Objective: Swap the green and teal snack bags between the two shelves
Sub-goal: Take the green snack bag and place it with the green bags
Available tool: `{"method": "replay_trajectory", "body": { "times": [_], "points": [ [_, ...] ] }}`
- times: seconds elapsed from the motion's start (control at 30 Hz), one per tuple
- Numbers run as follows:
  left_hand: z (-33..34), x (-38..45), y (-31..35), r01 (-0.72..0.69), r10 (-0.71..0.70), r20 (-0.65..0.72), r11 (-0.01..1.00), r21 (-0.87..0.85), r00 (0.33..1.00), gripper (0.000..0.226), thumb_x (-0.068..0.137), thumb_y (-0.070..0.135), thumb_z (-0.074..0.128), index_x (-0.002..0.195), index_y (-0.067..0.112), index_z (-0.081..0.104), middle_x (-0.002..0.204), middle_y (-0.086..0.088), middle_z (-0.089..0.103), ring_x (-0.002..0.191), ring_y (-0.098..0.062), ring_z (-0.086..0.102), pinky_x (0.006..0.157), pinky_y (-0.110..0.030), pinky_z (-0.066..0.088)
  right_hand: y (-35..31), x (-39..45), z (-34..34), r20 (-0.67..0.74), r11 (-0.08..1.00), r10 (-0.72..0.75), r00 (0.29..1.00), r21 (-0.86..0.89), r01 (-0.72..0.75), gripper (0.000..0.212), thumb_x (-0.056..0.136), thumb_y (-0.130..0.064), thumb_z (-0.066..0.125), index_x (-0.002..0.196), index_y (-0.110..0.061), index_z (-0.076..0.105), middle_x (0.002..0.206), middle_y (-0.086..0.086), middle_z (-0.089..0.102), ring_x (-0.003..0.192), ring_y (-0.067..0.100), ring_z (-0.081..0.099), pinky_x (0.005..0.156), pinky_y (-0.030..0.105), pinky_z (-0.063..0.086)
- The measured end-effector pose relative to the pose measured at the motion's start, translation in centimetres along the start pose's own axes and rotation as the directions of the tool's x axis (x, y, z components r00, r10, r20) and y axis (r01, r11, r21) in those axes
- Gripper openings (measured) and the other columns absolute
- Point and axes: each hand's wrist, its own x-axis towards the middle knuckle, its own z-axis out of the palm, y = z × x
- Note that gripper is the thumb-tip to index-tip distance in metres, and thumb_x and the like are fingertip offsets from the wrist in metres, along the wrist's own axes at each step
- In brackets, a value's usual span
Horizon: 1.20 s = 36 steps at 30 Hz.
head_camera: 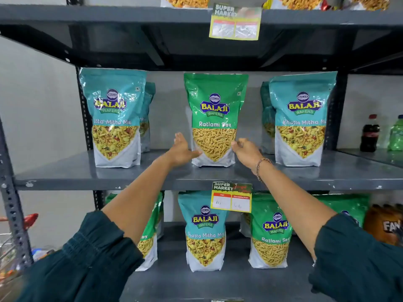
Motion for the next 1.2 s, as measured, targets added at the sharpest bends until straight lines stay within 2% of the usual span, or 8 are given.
{"method": "replay_trajectory", "body": {
  "times": [0.1, 0.17, 0.23, 0.37, 0.53, 0.77, 1.0, 1.2],
  "points": [
    [0.6, 1.2, -0.3, 0.003, 0.001, 0.033, 0.994, -0.113, 0.999, 0.117, 0.065, 0.064, 0.069, 0.148, 0.009, 0.007, 0.159, -0.009, 0.016, 0.144, -0.026, 0.022, 0.118, -0.043, 0.022, 0.5, 1.4, 0.5, 0.045, 0.980, 0.020, 0.999, 0.198, -0.028, 0.022, 0.091, -0.027, 0.050, 0.098, -0.007, 0.054, 0.092, 0.005, 0.061, 0.089, 0.020, 0.053, 0.077, 0.031, 0.042],
    [1.1, 1.7, -0.4, -0.021, 0.017, -0.022, 0.985, -0.170, 1.000, 0.084, 0.073, 0.053, 0.069, 0.135, 0.005, 0.038, 0.141, -0.004, 0.048, 0.129, -0.022, 0.046, 0.106, -0.035, 0.035, 0.8, 2.2, 0.8, 0.067, 0.965, 0.009, 0.998, 0.261, -0.026, 0.033, 0.087, -0.024, 0.057, 0.112, -0.004, 0.051, 0.114, 0.010, 0.061, 0.102, 0.020, 0.055, 0.090, 0.034, 0.045],
    [1.7, 2.0, -0.4, -0.078, 0.056, -0.145, 0.985, -0.153, 0.988, 0.050, 0.082, 0.035, 0.066, 0.122, 0.007, 0.055, 0.127, -0.008, 0.061, 0.117, -0.024, 0.057, 0.094, -0.030, 0.042, 1.2, 2.8, 1.0, 0.011, 0.966, 0.014, 1.000, 0.257, -0.016, 0.036, 0.083, -0.022, 0.062, 0.113, -0.003, 0.053, 0.119, 0.014, 0.061, 0.107, 0.024, 0.058, 0.096, 0.040, 0.047],
    [1.6, 1.5, 0.0, -0.095, 0.049, -0.278, 0.984, -0.152, 0.959, 0.052, 0.077, 0.024, 0.073, 0.121, 0.002, 0.058, 0.126, -0.014, 0.063, 0.114, -0.026, 0.060, 0.096, -0.032, 0.045, 1.5, 2.8, 0.4, -0.070, 0.942, 0.047, 0.996, 0.335, -0.021, 0.042, 0.073, -0.013, 0.073, 0.110, 0.000, 0.057, 0.113, 0.017, 0.066, 0.100, 0.025, 0.063, 0.091, 0.043, 0.052],
    [0.9, -1.7, 0.3, -0.115, 0.037, -0.308, 0.964, -0.238, 0.951, 0.057, 0.070, 0.022, 0.079, 0.120, 0.003, 0.059, 0.123, -0.014, 0.065, 0.110, -0.021, 0.061, 0.100, -0.033, 0.047, 0.8, 0.4, -0.1, -0.077, 0.895, 0.067, 0.995, 0.446, -0.026, 0.042, 0.069, -0.007, 0.076, 0.106, 0.000, 0.060, 0.109, 0.019, 0.068, 0.095, 0.024, 0.066, 0.090, 0.045, 0.053],
    [-0.8, -7.8, 0.5, -0.161, 0.057, -0.333, 0.941, -0.296, 0.941, 0.062, 0.062, 0.028, 0.082, 0.117, 0.006, 0.063, 0.119, -0.012, 0.068, 0.107, -0.021, 0.064, 0.100, -0.042, 0.049, -2.5, -6.3, -2.0, -0.080, 0.891, 0.022, 0.997, 0.453, 0.016, 0.041, 0.070, -0.005, 0.074, 0.107, 0.001, 0.060, 0.104, 0.013, 0.068, 0.083, 0.016, 0.063, 0.063, 0.017, 0.051],
    [-2.0, -15.0, 1.3, -0.221, 0.106, -0.349, 0.925, -0.309, 0.931, 0.056, 0.068, 0.028, 0.079, 0.116, 0.005, 0.064, 0.116, -0.008, 0.069, 0.105, -0.017, 0.064, 0.096, -0.033, 0.049, -5.4, -13.0, -3.2, -0.104, 0.879, -0.013, 0.995, 0.473, 0.061, 0.039, 0.069, -0.007, 0.076, 0.104, 0.000, 0.062, 0.092, 0.007, 0.067, 0.073, 0.006, 0.063, 0.052, 0.009, 0.050],
    [-0.8, -21.8, -1.1, -0.207, 0.100, -0.324, 0.927, -0.313, 0.941, 0.046, 0.070, 0.021, 0.078, 0.113, 0.009, 0.065, 0.106, 0.001, 0.069, 0.098, -0.011, 0.065, 0.090, -0.026, 0.050, -4.2, -19.6, -1.4, -0.053, 0.851, 0.007, 0.999, 0.525, 0.022, 0.031, 0.066, -0.004, 0.077, 0.094, -0.005, 0.064, 0.090, 0.011, 0.069, 0.075, 0.010, 0.067, 0.059, 0.012, 0.054]
  ]
}}
